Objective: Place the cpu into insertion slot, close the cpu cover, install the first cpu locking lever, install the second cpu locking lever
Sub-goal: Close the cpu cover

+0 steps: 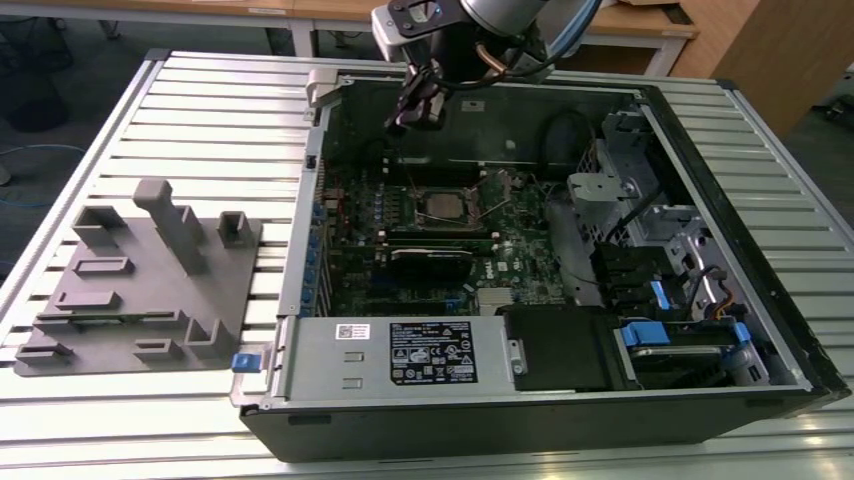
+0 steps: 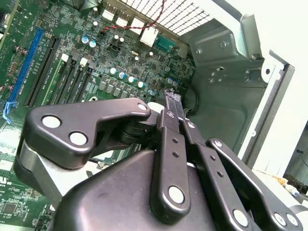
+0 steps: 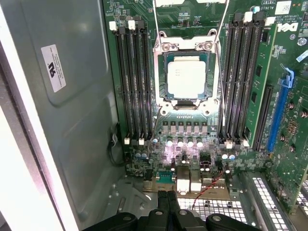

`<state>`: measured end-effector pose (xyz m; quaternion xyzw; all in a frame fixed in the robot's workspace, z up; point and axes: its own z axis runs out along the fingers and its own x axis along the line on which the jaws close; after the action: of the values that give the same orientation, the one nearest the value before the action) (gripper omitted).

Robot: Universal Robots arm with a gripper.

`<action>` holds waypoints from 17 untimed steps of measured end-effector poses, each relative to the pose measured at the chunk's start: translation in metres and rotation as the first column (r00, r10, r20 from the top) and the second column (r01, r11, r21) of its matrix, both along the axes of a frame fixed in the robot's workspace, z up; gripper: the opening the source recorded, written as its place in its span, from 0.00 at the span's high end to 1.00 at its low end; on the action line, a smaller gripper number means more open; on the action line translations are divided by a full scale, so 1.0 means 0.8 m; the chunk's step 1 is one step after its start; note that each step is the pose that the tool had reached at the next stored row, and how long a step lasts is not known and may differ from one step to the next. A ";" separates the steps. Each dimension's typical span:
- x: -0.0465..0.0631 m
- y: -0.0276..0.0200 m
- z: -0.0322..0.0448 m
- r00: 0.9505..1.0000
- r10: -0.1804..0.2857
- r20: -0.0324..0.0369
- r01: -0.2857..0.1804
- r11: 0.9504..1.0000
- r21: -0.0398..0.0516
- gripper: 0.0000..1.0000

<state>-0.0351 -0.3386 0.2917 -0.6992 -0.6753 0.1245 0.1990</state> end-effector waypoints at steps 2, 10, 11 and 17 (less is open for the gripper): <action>0.000 0.0000 0.0010 1.000 0.000 0.000 0.000 1.000 0.000 0.89; 0.000 0.0000 0.0049 1.000 0.000 0.000 0.000 1.000 0.000 0.89; 0.000 0.0000 0.0054 1.000 0.000 0.000 0.000 1.000 0.000 0.89; 0.000 0.0000 0.0083 1.000 0.000 0.000 0.000 1.000 0.000 0.89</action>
<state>-0.0351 -0.3386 0.2983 -0.6992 -0.6753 0.1245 0.1990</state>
